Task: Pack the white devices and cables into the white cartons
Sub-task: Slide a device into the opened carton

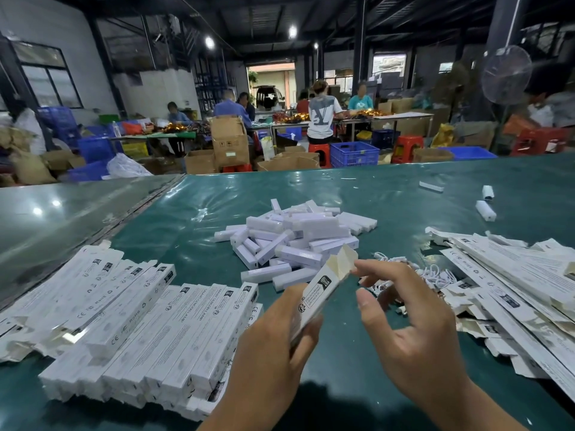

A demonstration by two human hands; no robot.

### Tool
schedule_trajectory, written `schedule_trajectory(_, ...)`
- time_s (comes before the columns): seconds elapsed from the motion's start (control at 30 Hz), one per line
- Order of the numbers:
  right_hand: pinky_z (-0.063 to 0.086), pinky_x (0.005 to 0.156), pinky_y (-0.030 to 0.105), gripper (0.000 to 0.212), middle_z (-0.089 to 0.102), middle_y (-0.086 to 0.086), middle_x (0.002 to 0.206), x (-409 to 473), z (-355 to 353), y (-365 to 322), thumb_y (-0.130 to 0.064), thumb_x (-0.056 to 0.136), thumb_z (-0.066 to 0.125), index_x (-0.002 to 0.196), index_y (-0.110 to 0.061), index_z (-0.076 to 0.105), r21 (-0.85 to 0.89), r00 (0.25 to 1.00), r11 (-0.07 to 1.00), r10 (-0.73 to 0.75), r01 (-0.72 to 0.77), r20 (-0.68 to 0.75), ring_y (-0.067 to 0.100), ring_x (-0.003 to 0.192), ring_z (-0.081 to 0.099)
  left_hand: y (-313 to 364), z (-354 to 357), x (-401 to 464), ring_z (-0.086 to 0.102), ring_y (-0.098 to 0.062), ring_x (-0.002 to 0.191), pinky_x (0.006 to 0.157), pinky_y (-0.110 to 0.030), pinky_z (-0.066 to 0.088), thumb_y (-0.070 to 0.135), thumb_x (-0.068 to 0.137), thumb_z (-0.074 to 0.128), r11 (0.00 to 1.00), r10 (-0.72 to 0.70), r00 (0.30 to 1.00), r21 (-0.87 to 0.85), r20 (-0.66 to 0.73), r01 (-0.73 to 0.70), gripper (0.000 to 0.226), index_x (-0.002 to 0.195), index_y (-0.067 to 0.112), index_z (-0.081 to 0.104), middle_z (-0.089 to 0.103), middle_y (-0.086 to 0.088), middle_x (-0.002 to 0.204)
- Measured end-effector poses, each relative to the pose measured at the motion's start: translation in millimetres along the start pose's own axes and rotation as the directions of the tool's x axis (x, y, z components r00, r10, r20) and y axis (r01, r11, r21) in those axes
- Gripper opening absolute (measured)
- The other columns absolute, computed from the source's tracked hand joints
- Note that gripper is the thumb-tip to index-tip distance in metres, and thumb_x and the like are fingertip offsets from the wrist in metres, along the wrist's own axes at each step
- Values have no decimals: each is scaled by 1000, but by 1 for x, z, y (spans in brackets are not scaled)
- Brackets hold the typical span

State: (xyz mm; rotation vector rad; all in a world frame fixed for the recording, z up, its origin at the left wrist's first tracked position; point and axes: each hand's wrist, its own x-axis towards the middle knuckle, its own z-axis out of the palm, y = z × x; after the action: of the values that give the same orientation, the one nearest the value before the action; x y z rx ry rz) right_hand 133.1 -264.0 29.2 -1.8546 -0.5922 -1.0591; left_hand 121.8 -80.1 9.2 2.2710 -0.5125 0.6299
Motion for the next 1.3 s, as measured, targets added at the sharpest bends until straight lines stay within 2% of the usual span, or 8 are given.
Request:
schedule_trajectory(0.17,46,76,12,27,67,-9,105,-1,0,-1,-26,92,57,114,-16,67,36,1000,999,20,-20,9,9,91,64,0,0,0,54,-7,77,63,-22,44,53,98,45,1000,22,1000,8,-20,-22,22,116,41,46,56,17,86)
schedule_trajectory(0.33,46,78,10,28,66,-6,111,-2,2,1,-22,93,56,115,-11,68,22,1000,1000,-18,17,6,9,99,63,0,0,1,51,-2,73,60,-15,36,50,99,46,1000,25,1000,12,-16,-25,19,116,41,46,51,24,82)
schedule_trajectory(0.63,45,80,8,31,66,-11,117,0,2,2,-25,92,56,119,-14,66,1,999,1000,-16,16,39,5,93,64,-3,-2,0,52,-3,74,59,-15,32,52,99,47,1000,10,999,-4,-30,-10,22,119,43,45,51,26,87)
schedule_trajectory(0.87,51,71,20,31,64,-15,111,-3,3,5,-27,92,56,121,-19,66,26,995,1000,-11,8,99,9,98,64,-1,-2,0,52,-2,75,61,-18,38,51,96,47,1000,10,999,-22,-40,-11,23,118,42,46,52,25,86)
schedule_trajectory(1.0,48,79,17,29,63,-7,117,-3,2,7,-26,93,56,116,-18,71,-3,993,1000,-12,13,116,10,102,62,-1,-1,-1,51,-5,76,63,-25,45,47,97,49,999,41,999,34,-26,-40,22,118,43,43,51,21,86)
schedule_trajectory(1.1,46,86,20,27,65,-6,118,-2,2,7,-26,93,56,112,-15,72,6,991,1000,-17,17,129,13,107,63,1,-1,0,48,1,72,60,-15,39,48,97,48,997,53,998,63,-24,-51,24,120,43,43,47,26,82)
schedule_trajectory(1.23,49,67,23,23,68,-11,109,0,-1,4,-25,92,56,110,-17,70,75,992,997,1,-11,125,13,88,64,2,-1,-1,49,-5,68,59,-21,43,43,99,53,993,69,997,101,-19,-67,27,125,38,48,48,23,81)
schedule_trajectory(1.3,48,66,22,23,67,-12,102,1,-2,2,-24,92,56,110,-19,69,69,994,998,-2,-6,106,12,83,63,2,0,-1,50,-7,67,59,-25,45,38,100,58,990,78,997,120,-13,-76,29,127,36,51,50,21,83)
